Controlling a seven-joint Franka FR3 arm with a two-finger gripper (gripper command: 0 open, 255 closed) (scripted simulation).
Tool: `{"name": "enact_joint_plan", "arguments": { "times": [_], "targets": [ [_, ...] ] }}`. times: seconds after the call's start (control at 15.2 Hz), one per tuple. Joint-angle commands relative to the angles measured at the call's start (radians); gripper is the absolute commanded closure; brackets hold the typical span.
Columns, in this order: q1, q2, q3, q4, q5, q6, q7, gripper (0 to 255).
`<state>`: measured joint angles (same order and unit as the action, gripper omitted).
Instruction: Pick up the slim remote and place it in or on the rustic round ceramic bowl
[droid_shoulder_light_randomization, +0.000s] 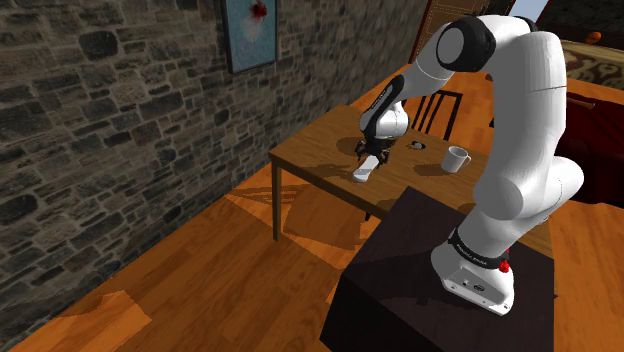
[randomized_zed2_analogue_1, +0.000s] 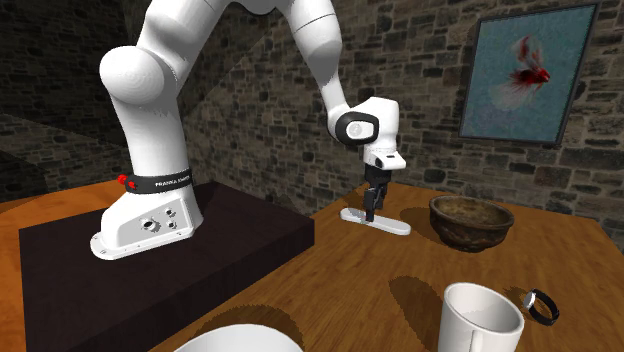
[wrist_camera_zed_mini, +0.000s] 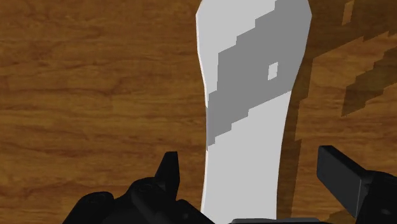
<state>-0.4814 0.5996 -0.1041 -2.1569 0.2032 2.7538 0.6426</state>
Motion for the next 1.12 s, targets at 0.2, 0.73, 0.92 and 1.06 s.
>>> {"name": "enact_joint_plan", "arguments": {
  "times": [0.2, 0.73, 0.92, 1.06],
  "targets": [
    [-0.006, 0.035, 0.009, 0.01, 0.007, 0.025, -0.005, 0],
    [-0.006, 0.035, 0.009, 0.01, 0.007, 0.025, -0.005, 255],
    [-0.006, 0.035, 0.009, 0.01, 0.007, 0.025, -0.005, 255],
    [-0.006, 0.035, 0.009, 0.01, 0.007, 0.025, -0.005, 255]
  ]
}}
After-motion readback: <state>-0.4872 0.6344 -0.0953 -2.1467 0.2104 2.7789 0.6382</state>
